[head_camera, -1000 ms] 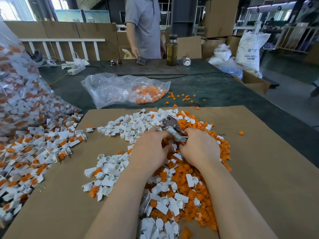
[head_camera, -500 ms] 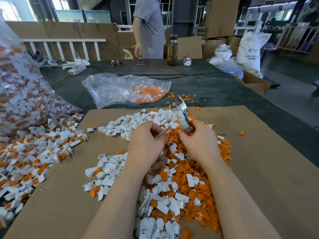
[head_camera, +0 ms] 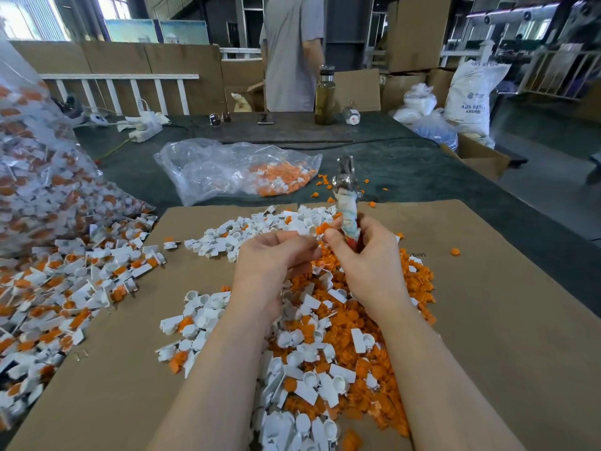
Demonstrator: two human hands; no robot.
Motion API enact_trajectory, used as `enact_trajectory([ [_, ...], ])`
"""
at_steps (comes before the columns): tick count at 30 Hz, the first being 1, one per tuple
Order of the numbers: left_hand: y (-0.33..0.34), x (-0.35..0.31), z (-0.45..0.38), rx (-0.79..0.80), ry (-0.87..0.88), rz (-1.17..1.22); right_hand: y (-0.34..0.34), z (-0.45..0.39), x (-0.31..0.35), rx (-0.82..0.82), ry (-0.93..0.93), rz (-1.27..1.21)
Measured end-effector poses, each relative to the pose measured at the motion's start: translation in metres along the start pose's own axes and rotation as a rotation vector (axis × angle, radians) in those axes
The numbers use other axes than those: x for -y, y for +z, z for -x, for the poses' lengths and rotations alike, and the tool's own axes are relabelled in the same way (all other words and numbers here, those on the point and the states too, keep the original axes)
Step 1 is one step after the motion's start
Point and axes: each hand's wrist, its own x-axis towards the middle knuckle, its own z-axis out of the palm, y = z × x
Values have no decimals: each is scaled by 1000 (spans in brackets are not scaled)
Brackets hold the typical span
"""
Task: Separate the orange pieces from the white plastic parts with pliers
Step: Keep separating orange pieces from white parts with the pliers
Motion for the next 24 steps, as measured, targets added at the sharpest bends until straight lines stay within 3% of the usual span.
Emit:
enact_trajectory([
  [8, 2, 0, 1, 23, -37, 54, 5, 1, -3, -63, -40, 51],
  [14, 2, 1, 3, 11, 29, 33, 7, 4, -2, -78, -71, 85],
  [24, 3, 1, 2, -96, 224, -277, 6, 3, -2, -82, -72, 152],
])
